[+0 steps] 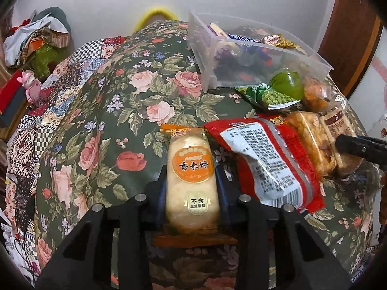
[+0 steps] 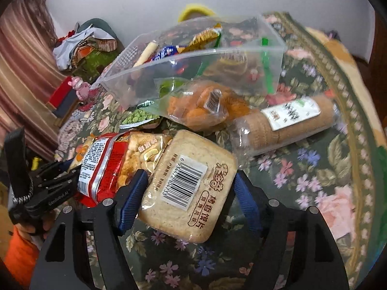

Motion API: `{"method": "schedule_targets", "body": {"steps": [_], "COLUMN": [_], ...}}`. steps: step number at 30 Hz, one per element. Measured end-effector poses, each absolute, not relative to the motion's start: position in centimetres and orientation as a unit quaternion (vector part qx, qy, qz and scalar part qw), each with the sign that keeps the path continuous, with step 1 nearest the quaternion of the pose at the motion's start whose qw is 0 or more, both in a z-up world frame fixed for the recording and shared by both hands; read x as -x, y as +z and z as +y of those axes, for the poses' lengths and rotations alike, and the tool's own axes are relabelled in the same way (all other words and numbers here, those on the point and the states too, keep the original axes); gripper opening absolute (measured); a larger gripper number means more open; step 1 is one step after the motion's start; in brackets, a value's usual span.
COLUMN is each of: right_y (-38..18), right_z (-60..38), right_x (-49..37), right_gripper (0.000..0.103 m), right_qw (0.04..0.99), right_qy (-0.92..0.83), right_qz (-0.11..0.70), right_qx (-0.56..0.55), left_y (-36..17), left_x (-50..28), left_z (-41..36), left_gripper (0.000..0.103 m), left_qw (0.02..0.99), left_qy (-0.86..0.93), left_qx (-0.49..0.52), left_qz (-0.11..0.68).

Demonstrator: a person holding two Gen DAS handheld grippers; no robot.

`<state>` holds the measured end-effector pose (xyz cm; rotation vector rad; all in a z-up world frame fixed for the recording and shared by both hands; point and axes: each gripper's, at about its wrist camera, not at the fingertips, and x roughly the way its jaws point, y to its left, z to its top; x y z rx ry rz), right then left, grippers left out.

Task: Organize snacks
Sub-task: 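Grasp the rice cake pack with left tool while right tool grasps the square bread cracker, then drop the rice cake pack into the box while right tool drops the cracker in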

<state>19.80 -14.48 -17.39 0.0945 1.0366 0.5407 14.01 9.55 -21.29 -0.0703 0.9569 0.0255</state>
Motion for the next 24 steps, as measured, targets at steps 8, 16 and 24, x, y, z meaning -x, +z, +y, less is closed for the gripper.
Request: {"method": "schedule_targets", "body": {"steps": [8, 16, 24], "right_y": [-17.7, -16.1, -11.9], "right_z": [-15.1, -16.1, -18.1], "right_x": [-19.8, -18.4, -18.5], "right_gripper": [0.055, 0.055, 0.055], "right_qw": [0.827, 0.849, 0.878], "right_qy": [0.253, 0.242, 0.238], "right_qz": [0.498, 0.468, 0.414], "right_qx": [-0.059, -0.04, -0.029], "left_y": [-18.9, -15.2, -11.7], "left_x": [-12.6, -12.2, -13.3], "left_z": [9.7, 8.8, 7.3], "left_gripper": [0.036, 0.036, 0.036], "left_qw": [0.901, 0.919, 0.934], "left_qy": [0.02, 0.011, -0.009], "left_qx": [0.025, 0.023, 0.034], "left_qz": [0.433, 0.392, 0.356]}}
